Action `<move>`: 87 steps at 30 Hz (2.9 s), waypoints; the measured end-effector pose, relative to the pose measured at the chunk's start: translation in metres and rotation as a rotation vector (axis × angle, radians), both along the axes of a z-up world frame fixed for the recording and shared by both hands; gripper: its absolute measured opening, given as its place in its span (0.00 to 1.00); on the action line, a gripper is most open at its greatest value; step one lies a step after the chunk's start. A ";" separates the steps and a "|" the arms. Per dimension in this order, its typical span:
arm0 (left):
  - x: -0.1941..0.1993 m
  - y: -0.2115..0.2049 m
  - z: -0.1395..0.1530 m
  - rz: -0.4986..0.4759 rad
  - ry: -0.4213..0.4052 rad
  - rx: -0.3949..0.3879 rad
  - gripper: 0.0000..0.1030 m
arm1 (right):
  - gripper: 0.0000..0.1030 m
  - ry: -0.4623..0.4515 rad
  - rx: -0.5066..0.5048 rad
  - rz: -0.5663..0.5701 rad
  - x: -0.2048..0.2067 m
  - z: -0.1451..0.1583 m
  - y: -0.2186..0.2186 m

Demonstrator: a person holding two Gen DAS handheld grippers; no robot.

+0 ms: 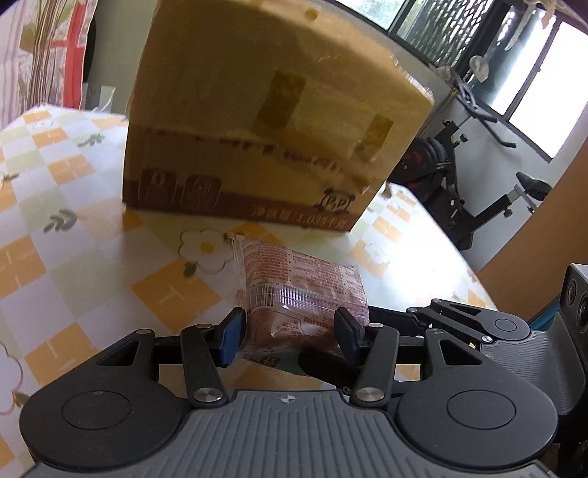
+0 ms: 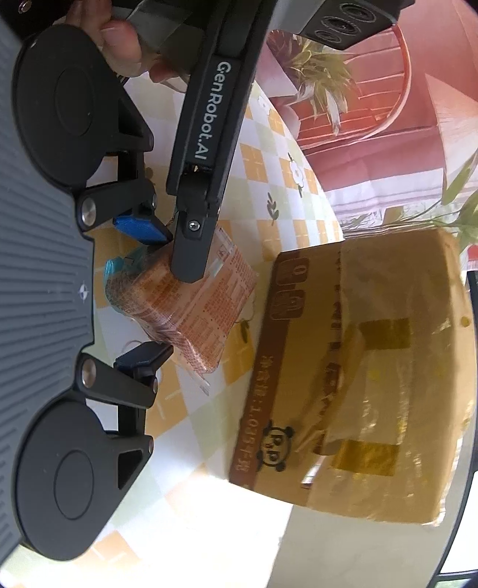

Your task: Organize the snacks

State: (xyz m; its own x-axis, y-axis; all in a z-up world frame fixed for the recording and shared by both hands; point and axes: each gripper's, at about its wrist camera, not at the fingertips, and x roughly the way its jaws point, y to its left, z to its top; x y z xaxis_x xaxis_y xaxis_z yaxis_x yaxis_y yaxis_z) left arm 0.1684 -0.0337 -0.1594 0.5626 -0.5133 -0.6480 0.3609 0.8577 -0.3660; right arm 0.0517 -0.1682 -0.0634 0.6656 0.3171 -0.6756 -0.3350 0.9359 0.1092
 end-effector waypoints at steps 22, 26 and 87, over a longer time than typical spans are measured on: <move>0.117 -0.021 0.174 0.003 -0.285 -0.047 0.54 | 0.59 -0.274 0.021 0.013 0.126 0.163 -0.025; 0.152 -0.028 0.179 0.016 -0.252 -0.028 0.54 | 0.59 -0.255 0.058 -0.012 0.165 0.160 -0.036; -0.029 0.014 0.267 0.291 -0.584 0.306 0.92 | 1.00 -0.399 0.029 -0.222 0.026 0.218 -0.022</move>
State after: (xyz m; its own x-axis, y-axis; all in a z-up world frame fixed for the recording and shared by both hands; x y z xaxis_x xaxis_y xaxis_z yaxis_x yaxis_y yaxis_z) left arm 0.1395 -0.0196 0.1079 0.9476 -0.1331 -0.2906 0.1653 0.9822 0.0891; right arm 0.0775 -0.1905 0.1543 0.9258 0.1527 -0.3459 -0.1483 0.9882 0.0395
